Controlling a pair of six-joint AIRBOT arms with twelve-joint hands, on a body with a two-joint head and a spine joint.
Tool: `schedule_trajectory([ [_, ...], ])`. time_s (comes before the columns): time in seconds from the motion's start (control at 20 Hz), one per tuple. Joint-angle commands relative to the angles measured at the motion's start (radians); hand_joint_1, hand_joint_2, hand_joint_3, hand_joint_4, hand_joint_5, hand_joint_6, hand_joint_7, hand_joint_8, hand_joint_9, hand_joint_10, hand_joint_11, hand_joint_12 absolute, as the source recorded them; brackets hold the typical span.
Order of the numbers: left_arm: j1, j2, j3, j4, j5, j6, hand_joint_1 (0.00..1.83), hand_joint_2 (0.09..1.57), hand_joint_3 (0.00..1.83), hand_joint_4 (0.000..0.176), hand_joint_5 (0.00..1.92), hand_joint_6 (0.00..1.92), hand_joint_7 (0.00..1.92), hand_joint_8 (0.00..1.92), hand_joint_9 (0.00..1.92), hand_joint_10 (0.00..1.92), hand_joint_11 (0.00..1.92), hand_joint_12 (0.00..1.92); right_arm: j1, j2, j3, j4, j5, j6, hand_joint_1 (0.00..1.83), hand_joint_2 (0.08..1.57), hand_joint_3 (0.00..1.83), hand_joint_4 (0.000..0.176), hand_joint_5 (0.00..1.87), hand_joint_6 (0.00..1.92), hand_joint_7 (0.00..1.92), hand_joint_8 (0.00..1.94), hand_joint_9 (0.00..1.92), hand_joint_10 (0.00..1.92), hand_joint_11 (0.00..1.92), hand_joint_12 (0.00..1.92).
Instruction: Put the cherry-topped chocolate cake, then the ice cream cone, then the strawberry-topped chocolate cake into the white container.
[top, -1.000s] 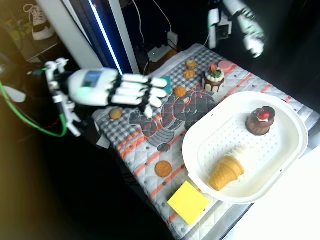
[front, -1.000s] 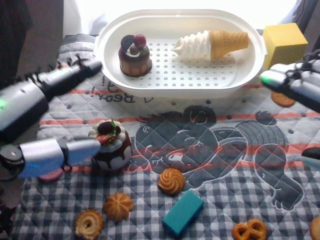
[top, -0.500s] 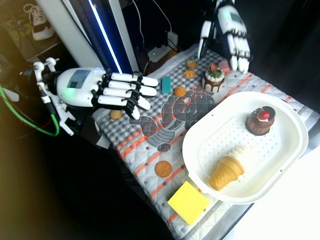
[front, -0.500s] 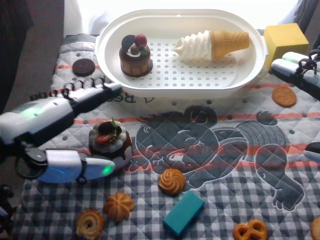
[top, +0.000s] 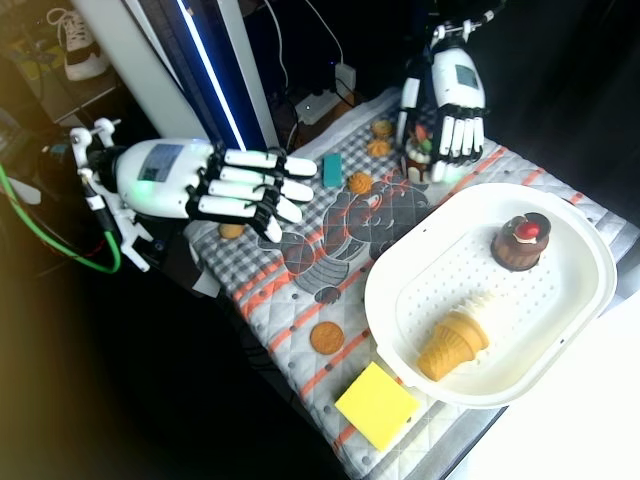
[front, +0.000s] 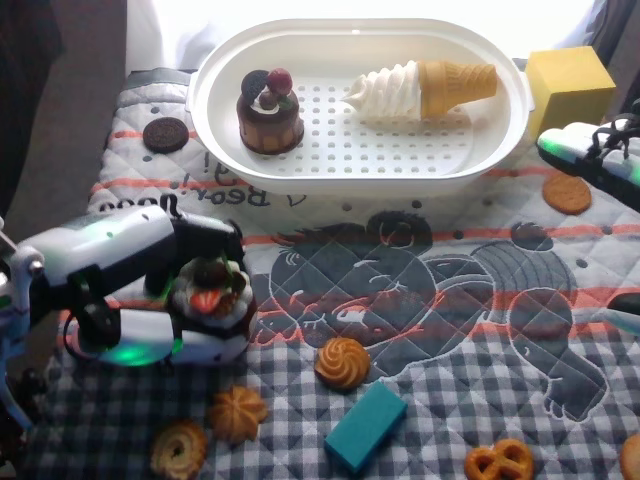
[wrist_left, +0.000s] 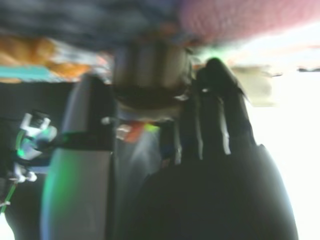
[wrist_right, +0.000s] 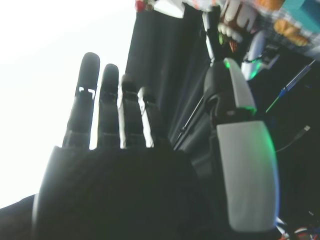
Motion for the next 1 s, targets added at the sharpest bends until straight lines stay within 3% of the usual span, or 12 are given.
schedule_trajectory([
  [0.0, -0.009, 0.003, -0.004, 0.003, -0.129, 0.001, 1.33, 1.24, 0.01, 0.0, 0.67, 1.27, 0.75, 1.43, 0.73, 1.61, 0.63, 1.91, 0.004, -0.003, 0.003, 0.005, 0.123, 0.001, 0.71, 1.19, 0.0, 0.003, 0.0, 0.0, 0.12, 0.01, 0.0, 0.71, 0.0, 1.38],
  [0.1, -0.019, 0.019, -0.016, 0.0, -0.183, 0.003, 1.17, 1.25, 0.0, 0.0, 0.72, 1.26, 0.75, 1.54, 0.62, 1.66, 0.58, 1.92, 0.002, -0.005, 0.004, 0.006, 0.123, 0.003, 0.71, 1.2, 0.01, 0.0, 0.0, 0.0, 0.1, 0.0, 0.0, 0.65, 0.0, 1.43],
  [0.25, -0.046, 0.029, -0.018, -0.013, -0.263, 0.011, 1.21, 1.22, 0.0, 0.0, 0.75, 1.16, 0.83, 1.47, 0.71, 1.6, 0.63, 1.92, 0.002, -0.013, 0.007, 0.011, 0.123, 0.003, 0.73, 1.21, 0.01, 0.019, 0.0, 0.0, 0.09, 0.01, 0.0, 0.6, 0.0, 1.47],
  [0.3, -0.067, 0.024, -0.01, -0.024, -0.271, 0.026, 1.31, 1.23, 0.0, 0.0, 0.71, 1.18, 0.74, 1.45, 0.75, 1.61, 0.62, 1.91, 0.002, -0.015, 0.009, 0.015, 0.123, 0.003, 0.72, 1.21, 0.01, 0.021, 0.0, 0.0, 0.06, 0.0, 0.0, 0.6, 0.0, 1.49],
  [0.4, -0.119, 0.002, 0.018, -0.03, -0.263, 0.036, 1.34, 1.21, 0.0, 0.0, 0.7, 1.26, 0.8, 1.31, 0.78, 1.5, 0.56, 1.77, 0.001, -0.018, 0.01, 0.018, 0.123, 0.003, 0.74, 1.21, 0.01, 0.015, 0.0, 0.0, 0.07, 0.01, 0.0, 0.61, 0.0, 1.48],
  [0.45, -0.15, -0.014, 0.036, -0.03, -0.247, 0.036, 1.33, 1.21, 0.0, 0.0, 0.71, 1.3, 0.82, 1.25, 0.78, 1.48, 0.56, 1.72, 0.0, -0.019, 0.011, 0.02, 0.123, 0.003, 0.75, 1.21, 0.01, 0.004, 0.0, 0.0, 0.1, 0.02, 0.0, 0.64, 0.0, 1.49],
  [0.55, -0.236, -0.072, 0.102, -0.04, -0.181, 0.037, 1.33, 1.2, 0.0, 0.0, 0.72, 1.33, 0.82, 1.23, 0.77, 1.45, 0.56, 1.67, -0.002, -0.023, 0.014, 0.026, 0.123, 0.003, 0.74, 1.22, 0.01, 0.0, 0.0, 0.0, 0.05, 0.0, 0.0, 0.52, 0.0, 1.53],
  [0.6, -0.275, -0.1, 0.138, -0.051, -0.136, 0.039, 1.22, 1.23, 0.01, 0.0, 0.78, 1.43, 0.71, 1.27, 0.54, 1.2, 0.31, 1.68, -0.002, -0.025, 0.015, 0.027, 0.123, 0.003, 0.74, 1.22, 0.01, 0.0, 0.0, 0.0, 0.04, 0.0, 0.0, 0.49, 0.0, 1.53],
  [0.65, -0.303, -0.126, 0.17, -0.062, -0.106, 0.039, 1.31, 1.23, 0.0, 0.0, 0.76, 1.38, 0.75, 1.29, 0.65, 1.45, 0.41, 1.71, -0.002, -0.026, 0.016, 0.028, 0.123, 0.003, 0.73, 1.22, 0.01, 0.0, 0.0, 0.0, 0.04, 0.01, 0.0, 0.51, 0.0, 1.54],
  [0.75, -0.357, -0.189, 0.239, -0.094, -0.054, 0.056, 1.34, 1.22, 0.0, 0.0, 0.73, 1.4, 0.76, 1.32, 0.72, 1.47, 0.53, 1.71, -0.004, -0.034, 0.022, 0.032, 0.123, 0.004, 0.71, 1.22, 0.01, 0.0, 0.0, 0.0, 0.02, 0.01, 0.0, 0.44, 0.0, 1.55],
  [0.85, -0.387, -0.237, 0.274, -0.172, -0.019, 0.169, 1.32, 1.22, 0.0, 0.0, 0.74, 1.39, 0.76, 1.32, 0.71, 1.48, 0.5, 1.74, -0.004, -0.039, 0.024, 0.033, 0.123, 0.004, 0.7, 1.23, 0.01, 0.0, 0.0, 0.0, 0.0, 0.01, 0.0, 0.42, 0.0, 1.55],
  [0.95, -0.404, -0.293, 0.331, -0.227, 0.015, 0.202, 1.34, 1.21, 0.0, 0.0, 0.77, 1.3, 0.8, 1.31, 0.72, 1.46, 0.47, 1.72, -0.005, -0.041, 0.025, 0.039, 0.123, 0.004, 0.65, 1.22, 0.01, 0.0, 0.0, 0.0, 0.0, 0.01, 0.0, 0.43, 0.0, 1.5],
])
